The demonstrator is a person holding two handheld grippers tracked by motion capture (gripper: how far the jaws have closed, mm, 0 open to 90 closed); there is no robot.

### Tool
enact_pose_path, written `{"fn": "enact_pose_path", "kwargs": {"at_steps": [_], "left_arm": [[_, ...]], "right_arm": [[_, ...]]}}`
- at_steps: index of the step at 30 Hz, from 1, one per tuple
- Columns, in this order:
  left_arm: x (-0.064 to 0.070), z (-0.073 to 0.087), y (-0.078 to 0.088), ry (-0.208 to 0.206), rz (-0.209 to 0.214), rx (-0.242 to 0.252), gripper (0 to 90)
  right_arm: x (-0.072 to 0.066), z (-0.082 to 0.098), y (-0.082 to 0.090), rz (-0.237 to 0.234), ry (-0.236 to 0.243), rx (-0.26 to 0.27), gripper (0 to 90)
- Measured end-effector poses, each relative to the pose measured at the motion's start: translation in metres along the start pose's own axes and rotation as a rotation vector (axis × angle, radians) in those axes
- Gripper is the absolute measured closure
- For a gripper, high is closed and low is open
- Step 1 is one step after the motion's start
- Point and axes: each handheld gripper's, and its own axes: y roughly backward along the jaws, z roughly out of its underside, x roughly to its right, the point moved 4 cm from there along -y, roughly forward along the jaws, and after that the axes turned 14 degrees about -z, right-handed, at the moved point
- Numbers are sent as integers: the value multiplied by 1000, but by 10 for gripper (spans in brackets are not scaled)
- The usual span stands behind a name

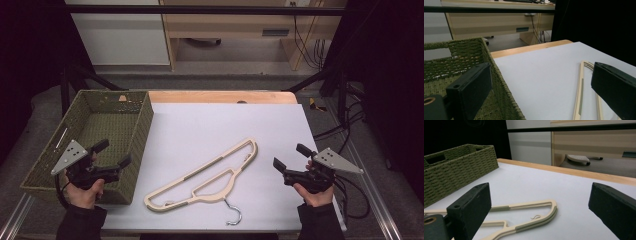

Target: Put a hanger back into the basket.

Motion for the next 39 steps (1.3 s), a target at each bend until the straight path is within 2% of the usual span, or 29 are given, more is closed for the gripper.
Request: {"fn": "enact_pose_path", "kwargs": {"at_steps": [3, 11, 13, 16, 18, 23, 25, 27, 35, 39], "left_arm": [[0, 0, 0, -5, -5, -1, 31], [-7, 1, 0, 1, -6, -9, 30], [-8, 1, 0, 4, -6, -8, 30], [-7, 1, 0, -4, -12, -10, 31], [-7, 1, 0, -5, -13, -12, 30], [-8, 1, 1, -6, -16, -8, 30], [-8, 1, 1, -4, -16, -7, 30], [-8, 1, 1, -6, -20, -6, 30], [-5, 0, 1, -13, -24, -4, 31], [-5, 1, 1, -16, -23, -5, 31]], "right_arm": [[-1, 0, -1, -1, -9, -3, 58], [-14, 2, -12, -10, 21, -61, 67], [-20, 2, -15, -27, 29, -78, 72], [-31, 4, -23, -71, 13, -106, 73], [-38, 6, -28, -69, 33, -135, 74], [-51, 13, -37, -97, 28, -165, 101], [-59, 19, -43, -103, 28, -202, 109], [-64, 23, -46, -107, 27, -211, 127], [-80, 44, -55, -137, 1, -281, 172], [-86, 55, -59, -134, -7, -320, 194]]}}
